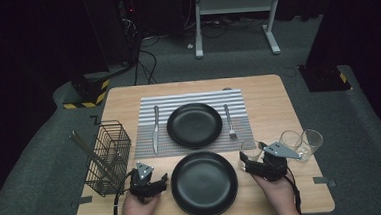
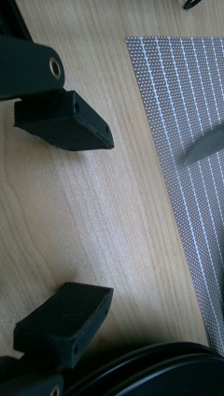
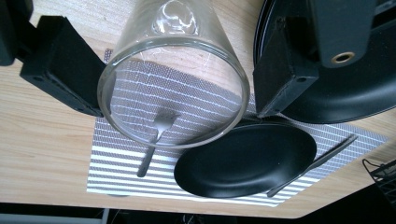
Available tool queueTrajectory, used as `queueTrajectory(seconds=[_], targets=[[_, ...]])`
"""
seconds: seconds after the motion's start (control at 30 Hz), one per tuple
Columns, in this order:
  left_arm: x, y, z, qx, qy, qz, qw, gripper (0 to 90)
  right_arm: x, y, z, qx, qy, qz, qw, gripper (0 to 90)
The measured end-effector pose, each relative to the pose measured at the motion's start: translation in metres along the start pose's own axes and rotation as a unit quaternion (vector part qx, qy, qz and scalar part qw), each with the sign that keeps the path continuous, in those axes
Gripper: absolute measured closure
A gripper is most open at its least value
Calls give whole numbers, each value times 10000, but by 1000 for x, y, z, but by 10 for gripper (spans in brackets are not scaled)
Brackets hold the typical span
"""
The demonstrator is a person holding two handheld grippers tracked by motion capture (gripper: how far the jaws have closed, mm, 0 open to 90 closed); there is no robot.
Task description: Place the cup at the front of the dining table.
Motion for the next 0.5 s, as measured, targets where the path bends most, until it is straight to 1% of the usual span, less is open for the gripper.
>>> queueTrajectory(seconds=[0.2, 0.5], targets=[[0, 0, 0, -1, 1, 1, 10000, 238, 0, -3, -4, 46, 13, -33, 10000, 205], [0, 0, 0, 0, 1, 0, 10000, 238, -1, -4, -6, 24, 54, -69, 10000, 237]])
Point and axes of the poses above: each handheld gripper's, and its own axes: y roughly backward along the jaws, z roughly out of its top, x roughly to its left, the point moved 4 cm from there along -y, roughly forward along the jaws, and after that the axes turned 7 degrees about y, right-handed, at the moved point
